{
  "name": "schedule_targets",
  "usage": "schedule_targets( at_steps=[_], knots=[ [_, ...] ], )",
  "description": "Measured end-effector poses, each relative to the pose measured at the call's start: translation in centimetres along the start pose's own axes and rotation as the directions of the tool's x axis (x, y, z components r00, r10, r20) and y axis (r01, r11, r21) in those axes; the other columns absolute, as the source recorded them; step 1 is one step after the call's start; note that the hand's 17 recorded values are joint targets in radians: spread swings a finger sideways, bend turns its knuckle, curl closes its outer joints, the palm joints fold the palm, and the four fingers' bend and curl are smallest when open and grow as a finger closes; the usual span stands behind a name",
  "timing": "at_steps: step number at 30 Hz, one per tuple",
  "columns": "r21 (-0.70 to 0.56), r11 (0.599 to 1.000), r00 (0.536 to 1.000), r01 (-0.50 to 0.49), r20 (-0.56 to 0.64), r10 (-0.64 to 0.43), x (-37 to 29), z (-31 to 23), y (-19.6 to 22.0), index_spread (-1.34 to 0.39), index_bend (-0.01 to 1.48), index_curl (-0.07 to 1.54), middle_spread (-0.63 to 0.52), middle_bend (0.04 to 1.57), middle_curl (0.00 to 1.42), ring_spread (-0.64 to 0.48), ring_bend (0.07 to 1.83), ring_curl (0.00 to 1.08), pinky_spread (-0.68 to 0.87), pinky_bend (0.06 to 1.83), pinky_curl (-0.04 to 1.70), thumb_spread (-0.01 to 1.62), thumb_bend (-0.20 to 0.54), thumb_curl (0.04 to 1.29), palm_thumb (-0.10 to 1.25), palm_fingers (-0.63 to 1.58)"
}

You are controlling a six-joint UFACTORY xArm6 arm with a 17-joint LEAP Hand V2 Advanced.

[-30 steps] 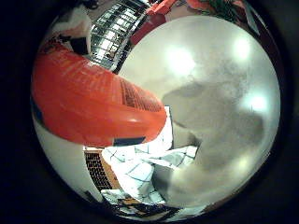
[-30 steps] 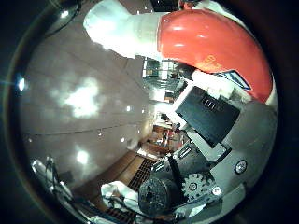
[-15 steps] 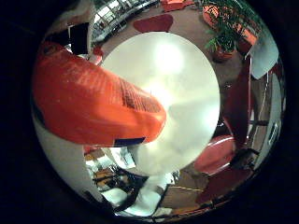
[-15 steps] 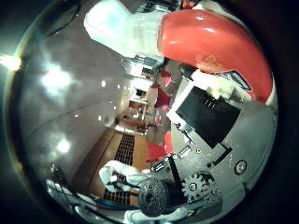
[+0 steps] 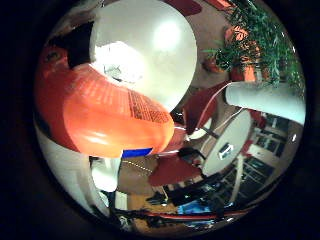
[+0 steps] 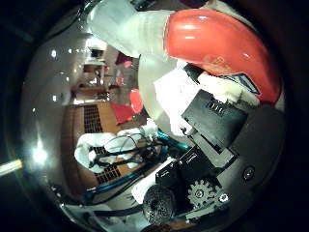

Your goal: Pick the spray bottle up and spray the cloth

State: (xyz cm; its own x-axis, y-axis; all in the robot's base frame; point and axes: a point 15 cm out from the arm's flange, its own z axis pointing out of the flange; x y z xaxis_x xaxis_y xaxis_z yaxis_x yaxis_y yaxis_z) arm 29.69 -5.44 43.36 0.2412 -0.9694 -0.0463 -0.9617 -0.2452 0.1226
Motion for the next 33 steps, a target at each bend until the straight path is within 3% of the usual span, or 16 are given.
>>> schedule_targets(
  at_steps=[9, 21, 33],
  knots=[
    [-0.152, 0.988, 0.967, 0.042, -0.243, -0.079, -2.3, 2.3, -2.1, -0.2, 1.2, 0.73, -0.09, 1.41, 0.63, -0.21, 1.37, 0.75, -0.17, 1.05, 1.35, 1.01, -0.013, 0.76, 1.01, 1.15],
    [-0.309, 0.95, 0.943, 0.038, -0.302, -0.136, -5.3, 8.2, -3.5, -0.2, 1.21, 0.72, -0.09, 1.41, 0.63, -0.21, 1.37, 0.76, -0.17, 1.05, 1.36, 1.02, -0.013, 0.77, 1.0, 1.15],
    [-0.311, 0.949, 0.948, 0.05, -0.286, -0.143, -5.8, 8.6, -3.9, -0.2, 1.21, 0.72, -0.09, 1.41, 0.63, -0.21, 1.37, 0.76, -0.17, 1.04, 1.36, 1.02, -0.013, 0.77, 1.0, 1.15]
  ],
)
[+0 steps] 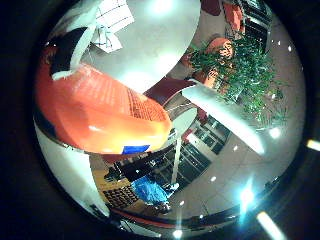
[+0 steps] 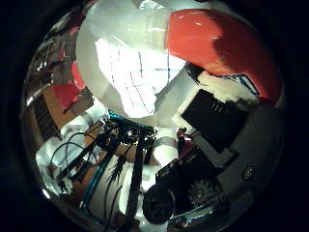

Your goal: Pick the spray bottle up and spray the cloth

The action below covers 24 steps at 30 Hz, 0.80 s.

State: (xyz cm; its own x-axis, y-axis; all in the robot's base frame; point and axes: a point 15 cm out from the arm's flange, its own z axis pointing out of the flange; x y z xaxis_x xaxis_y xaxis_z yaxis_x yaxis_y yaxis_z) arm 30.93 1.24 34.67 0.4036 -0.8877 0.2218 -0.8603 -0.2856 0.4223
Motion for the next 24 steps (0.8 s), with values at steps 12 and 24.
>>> schedule_targets(
  at_steps=[12, 24],
  knots=[
    [0.204, 0.979, 0.967, 0.007, 0.25, -0.059, -4.1, -6.8, -0.8, -0.2, 1.21, 0.72, -0.09, 1.41, 0.63, -0.21, 1.37, 0.76, -0.18, 1.04, 1.37, 1.02, -0.013, 0.77, 1.0, 1.15],
    [0.511, 0.858, 0.756, -0.057, 0.583, -0.297, -12.4, -19.0, -3.1, -0.2, 1.21, 0.72, -0.09, 1.41, 0.63, -0.21, 1.37, 0.76, -0.18, 1.03, 1.38, 1.01, -0.01, 0.77, 1.03, 1.15]
  ],
)
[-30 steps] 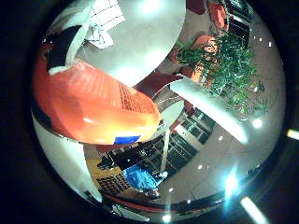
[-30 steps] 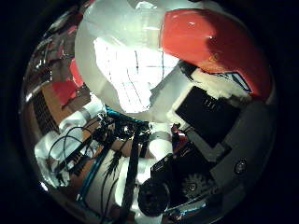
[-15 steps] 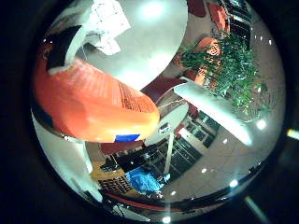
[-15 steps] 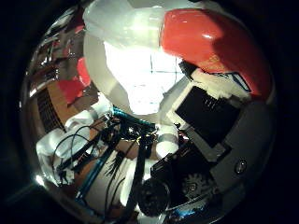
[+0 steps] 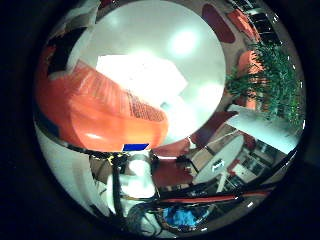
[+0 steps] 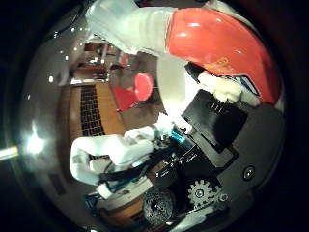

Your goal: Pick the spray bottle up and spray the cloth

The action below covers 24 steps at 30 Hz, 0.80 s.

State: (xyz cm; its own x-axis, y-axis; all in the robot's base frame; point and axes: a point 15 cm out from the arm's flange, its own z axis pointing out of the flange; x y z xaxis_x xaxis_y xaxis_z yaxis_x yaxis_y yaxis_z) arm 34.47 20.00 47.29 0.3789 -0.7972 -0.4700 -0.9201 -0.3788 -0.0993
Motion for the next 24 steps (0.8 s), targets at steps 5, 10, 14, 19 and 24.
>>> schedule_targets(
  at_steps=[5, 10, 14, 19, 24],
  knots=[
    [0.131, 0.991, 0.991, -0.012, 0.137, -0.006, -2.0, 0.7, -3.2, -0.2, 1.21, 0.72, -0.09, 1.41, 0.63, -0.21, 1.37, 0.76, -0.18, 1.03, 1.39, 1.0, -0.014, 0.78, 1.03, 1.15],
    [0.197, 0.98, 0.962, -0.019, 0.271, -0.036, -3.1, 4.7, -4.3, -0.2, 1.21, 0.72, -0.09, 1.41, 0.63, -0.21, 1.37, 0.77, -0.18, 1.02, 1.39, 0.99, -0.014, 0.78, 1.03, 1.15],
    [0.254, 0.967, 0.935, -0.019, 0.346, -0.073, -3.6, 7.9, -4.8, -0.2, 1.21, 0.72, -0.09, 1.41, 0.63, -0.21, 1.37, 0.77, -0.18, 1.02, 1.39, 0.99, -0.013, 0.78, 1.03, 1.15],
    [0.278, 0.96, 0.892, -0.037, 0.441, -0.093, -3.4, 12.3, -4.2, -0.2, 1.2, 0.72, -0.09, 1.41, 0.63, -0.21, 1.37, 0.77, -0.19, 1.02, 1.4, 0.98, -0.014, 0.78, 1.02, 1.15],
    [0.312, 0.949, 0.869, -0.037, 0.479, -0.123, -2.8, 15.3, -4.3, -0.2, 1.2, 0.73, -0.09, 1.41, 0.63, -0.21, 1.37, 0.77, -0.19, 1.02, 1.4, 0.97, -0.014, 0.79, 1.02, 1.15]
  ],
)
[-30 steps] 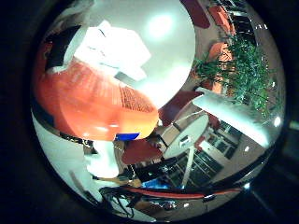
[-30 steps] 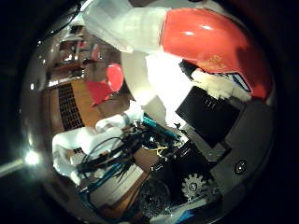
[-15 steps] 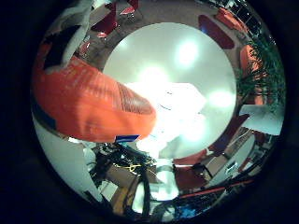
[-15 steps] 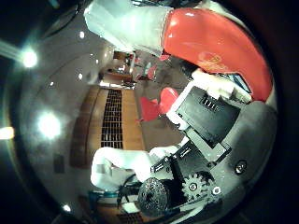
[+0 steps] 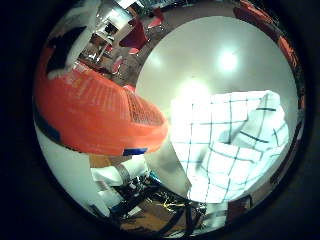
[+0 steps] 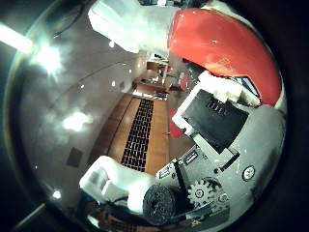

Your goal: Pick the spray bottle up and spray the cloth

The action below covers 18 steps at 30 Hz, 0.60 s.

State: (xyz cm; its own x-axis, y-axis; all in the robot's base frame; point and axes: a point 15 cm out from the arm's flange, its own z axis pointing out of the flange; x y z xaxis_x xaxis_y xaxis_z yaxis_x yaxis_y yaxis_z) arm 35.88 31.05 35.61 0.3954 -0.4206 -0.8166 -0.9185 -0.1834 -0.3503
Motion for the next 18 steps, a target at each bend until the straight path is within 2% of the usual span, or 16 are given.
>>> schedule_targets(
  at_steps=[7, 18],
  knots=[
    [0.031, 0.999, 0.997, 0.022, 0.073, -0.024, 2.1, 2.2, -0.5, -0.2, 1.2, 0.73, -0.08, 1.41, 0.62, -0.21, 1.37, 0.76, -0.19, 1.02, 1.4, 0.98, -0.013, 0.79, 1.0, 1.15],
    [-0.019, 0.998, 0.997, 0.053, 0.065, -0.051, 6.3, 4.8, 0.9, -0.19, 1.19, 0.74, -0.07, 1.42, 0.63, -0.21, 1.37, 0.77, -0.19, 1.02, 1.4, 0.96, -0.017, 0.79, 0.98, 1.15]
  ],
)
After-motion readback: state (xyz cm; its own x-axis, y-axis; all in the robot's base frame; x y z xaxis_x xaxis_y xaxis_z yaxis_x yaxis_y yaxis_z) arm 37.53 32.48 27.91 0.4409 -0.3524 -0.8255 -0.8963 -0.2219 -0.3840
